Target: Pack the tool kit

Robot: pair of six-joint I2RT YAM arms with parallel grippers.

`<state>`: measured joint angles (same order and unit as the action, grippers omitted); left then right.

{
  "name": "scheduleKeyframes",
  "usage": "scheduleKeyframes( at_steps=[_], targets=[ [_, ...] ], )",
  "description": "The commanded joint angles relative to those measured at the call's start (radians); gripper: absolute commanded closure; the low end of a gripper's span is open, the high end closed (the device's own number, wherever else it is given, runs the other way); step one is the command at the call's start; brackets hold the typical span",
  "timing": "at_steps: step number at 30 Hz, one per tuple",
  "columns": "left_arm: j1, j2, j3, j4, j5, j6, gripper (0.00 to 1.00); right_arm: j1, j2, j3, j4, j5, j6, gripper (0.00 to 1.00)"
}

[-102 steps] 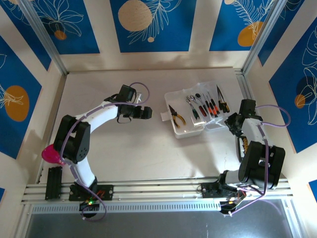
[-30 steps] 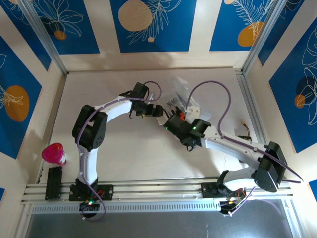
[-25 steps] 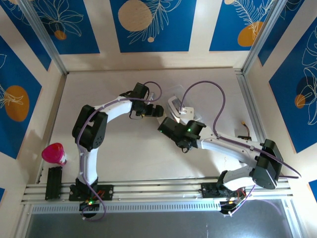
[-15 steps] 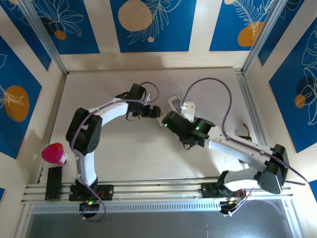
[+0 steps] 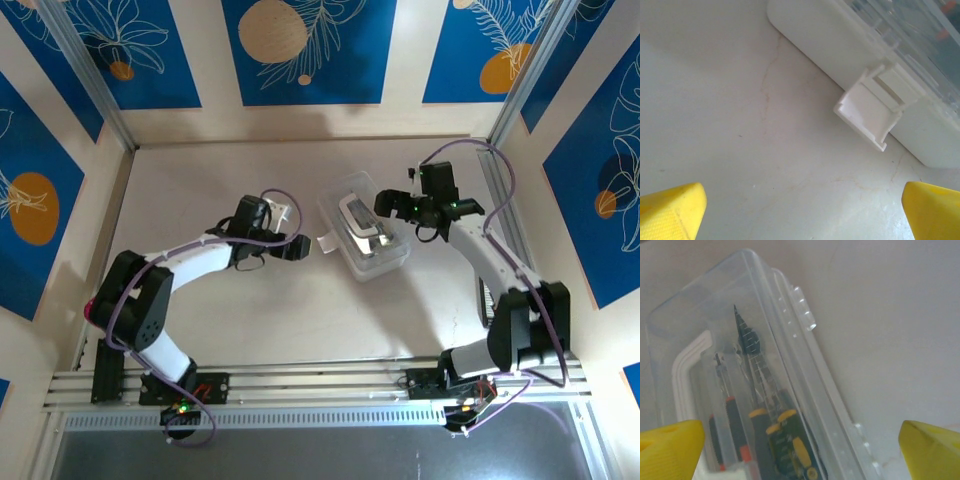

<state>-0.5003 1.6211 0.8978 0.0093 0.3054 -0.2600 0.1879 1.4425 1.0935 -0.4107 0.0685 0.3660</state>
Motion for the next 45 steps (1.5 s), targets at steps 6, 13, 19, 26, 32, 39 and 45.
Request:
scheduleKeyframes(
  at_steps=[6,13,19,26,32,39,45],
  targets=[
    [-0.075,0.080,-0.033,0.296,0.153,-0.094,0.00,-0.014,0.158,0.044,0.121,-0.298,-0.034,0.01],
    [-0.102,0.203,0.004,0.367,0.203,-0.202,0.12,-0.011,0.182,0.036,0.131,-0.299,-0.027,0.01],
    [-0.104,0.245,0.008,0.424,0.215,-0.247,0.16,-0.012,0.184,0.035,0.129,-0.299,-0.033,0.01],
    [-0.104,0.294,0.028,0.510,0.245,-0.297,0.22,-0.010,0.202,0.031,0.144,-0.314,-0.020,0.00],
    [-0.103,0.289,0.044,0.513,0.249,-0.298,0.33,-0.010,0.203,0.023,0.147,-0.314,-0.017,0.00],
    [-0.099,0.236,0.052,0.455,0.236,-0.263,0.44,-0.010,0.205,0.011,0.153,-0.317,-0.016,0.00],
    [-0.098,0.193,0.068,0.389,0.229,-0.226,0.42,-0.010,0.211,0.006,0.158,-0.322,-0.013,0.00]
  ],
)
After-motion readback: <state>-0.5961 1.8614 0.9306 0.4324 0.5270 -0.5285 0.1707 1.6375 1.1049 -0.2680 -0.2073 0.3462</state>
